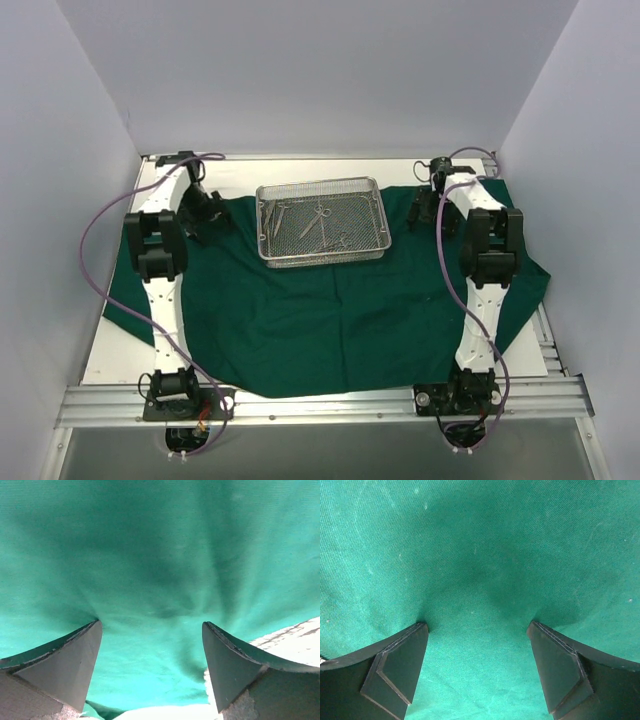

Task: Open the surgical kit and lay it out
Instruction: Smooth out the surgical kit at the center of the board.

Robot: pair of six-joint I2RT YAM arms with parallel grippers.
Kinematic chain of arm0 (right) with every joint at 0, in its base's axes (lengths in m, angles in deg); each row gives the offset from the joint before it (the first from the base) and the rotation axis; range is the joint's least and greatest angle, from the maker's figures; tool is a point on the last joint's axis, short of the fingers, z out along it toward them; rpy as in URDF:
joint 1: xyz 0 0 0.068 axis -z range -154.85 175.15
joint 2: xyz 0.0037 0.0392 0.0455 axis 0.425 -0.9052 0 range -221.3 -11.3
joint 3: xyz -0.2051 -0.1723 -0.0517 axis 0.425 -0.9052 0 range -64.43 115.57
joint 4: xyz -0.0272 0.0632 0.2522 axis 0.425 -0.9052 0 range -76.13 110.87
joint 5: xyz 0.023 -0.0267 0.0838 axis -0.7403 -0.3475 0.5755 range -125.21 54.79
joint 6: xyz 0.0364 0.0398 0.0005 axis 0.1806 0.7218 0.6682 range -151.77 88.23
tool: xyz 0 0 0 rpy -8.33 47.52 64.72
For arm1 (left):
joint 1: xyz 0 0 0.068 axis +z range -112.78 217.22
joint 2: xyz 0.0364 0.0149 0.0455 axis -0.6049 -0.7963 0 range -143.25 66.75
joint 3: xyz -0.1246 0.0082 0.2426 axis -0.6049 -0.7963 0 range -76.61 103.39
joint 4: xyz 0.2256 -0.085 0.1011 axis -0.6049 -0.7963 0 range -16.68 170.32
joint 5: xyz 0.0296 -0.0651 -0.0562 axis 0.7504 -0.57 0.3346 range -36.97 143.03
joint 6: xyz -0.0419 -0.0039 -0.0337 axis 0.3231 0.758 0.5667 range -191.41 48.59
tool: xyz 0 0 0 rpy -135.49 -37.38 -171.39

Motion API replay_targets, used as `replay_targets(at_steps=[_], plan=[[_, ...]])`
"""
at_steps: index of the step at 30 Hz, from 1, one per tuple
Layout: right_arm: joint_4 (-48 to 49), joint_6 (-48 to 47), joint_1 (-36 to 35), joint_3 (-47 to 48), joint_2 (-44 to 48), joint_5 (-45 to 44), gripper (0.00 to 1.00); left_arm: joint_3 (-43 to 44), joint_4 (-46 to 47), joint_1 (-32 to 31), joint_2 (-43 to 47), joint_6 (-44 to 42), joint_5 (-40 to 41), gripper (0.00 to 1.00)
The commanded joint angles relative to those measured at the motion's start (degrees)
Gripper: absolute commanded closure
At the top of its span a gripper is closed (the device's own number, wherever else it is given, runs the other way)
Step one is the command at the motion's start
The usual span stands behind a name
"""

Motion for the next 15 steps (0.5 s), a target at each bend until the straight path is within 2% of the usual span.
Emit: replay_targets(at_steps=[1,4,8,11,13,15], plan=[[-4.8,-0.9,0.5,2.5,-0.8,-1.7,0.15,-6.9,9.8,4.0,11.1,1.3,4.2,0.09],[-6.7,-1.6,-2.7,6.0,1.0,-1.5,0.15,-7.0,13.0,5.4,16.0,1.1,7.4,0.06],[-6.4,-1.9,-5.0,4.6,5.2,-0.7,0.15,-2.8,15.1,6.4,16.4,-1.3,12.3,0.04],[-5.1,-2.2,-6.4,0.7,9.0,1.8,0.15,4.5,15.1,7.6,12.0,-5.7,12.2,0.04],[-3.1,-2.3,-6.9,-3.0,11.8,4.4,0.15,10.2,13.0,8.1,6.0,-8.9,10.7,0.04],[-1.1,-1.9,-7.3,-5.5,13.3,7.2,0.15,18.4,11.3,8.2,0.3,-15.4,8.4,0.05]])
